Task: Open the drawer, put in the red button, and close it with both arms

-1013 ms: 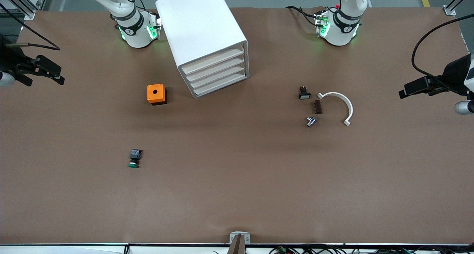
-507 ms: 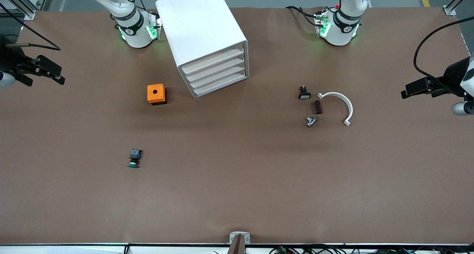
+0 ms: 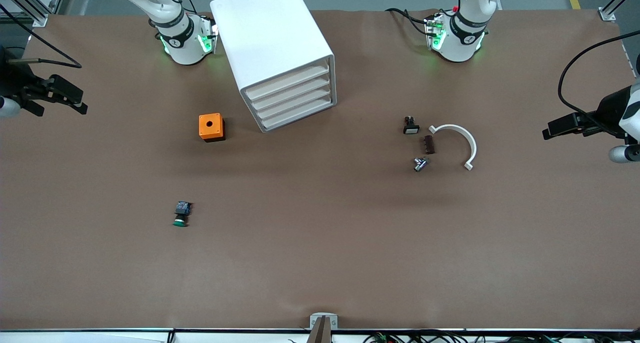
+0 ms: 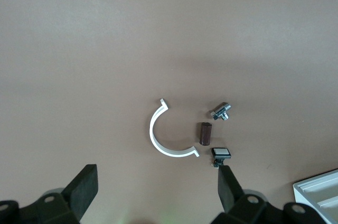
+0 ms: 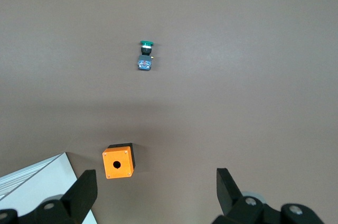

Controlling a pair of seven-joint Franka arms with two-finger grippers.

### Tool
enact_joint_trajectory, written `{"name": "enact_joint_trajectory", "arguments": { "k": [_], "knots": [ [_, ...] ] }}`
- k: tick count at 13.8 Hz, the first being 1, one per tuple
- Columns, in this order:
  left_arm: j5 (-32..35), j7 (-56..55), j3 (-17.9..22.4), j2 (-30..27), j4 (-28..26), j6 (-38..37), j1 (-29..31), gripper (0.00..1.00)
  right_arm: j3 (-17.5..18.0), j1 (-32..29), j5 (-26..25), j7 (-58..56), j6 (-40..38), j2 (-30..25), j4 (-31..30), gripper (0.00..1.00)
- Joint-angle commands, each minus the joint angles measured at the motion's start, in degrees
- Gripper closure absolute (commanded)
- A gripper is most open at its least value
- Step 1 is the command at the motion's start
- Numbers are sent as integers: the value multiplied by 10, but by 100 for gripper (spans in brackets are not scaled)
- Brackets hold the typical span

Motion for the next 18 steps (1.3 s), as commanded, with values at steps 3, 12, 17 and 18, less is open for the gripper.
{"name": "enact_joint_trajectory", "arguments": {
  "k": [3,12,17,18],
  "knots": [
    [13,11,-24,-18,-15,18,13,0,0,-5,9,-1,4,-16,-16,0],
    [13,11,-34,-60,-96,82,17,0,1,-11,11,5,-3,-17,-16,0],
    [13,11,-40,-75,-111,93,15,0,1,-12,13,15,-6,-17,-16,0],
    [13,10,-43,-79,-116,94,15,0,1,-12,15,15,-6,-17,-16,0]
  ]
}}
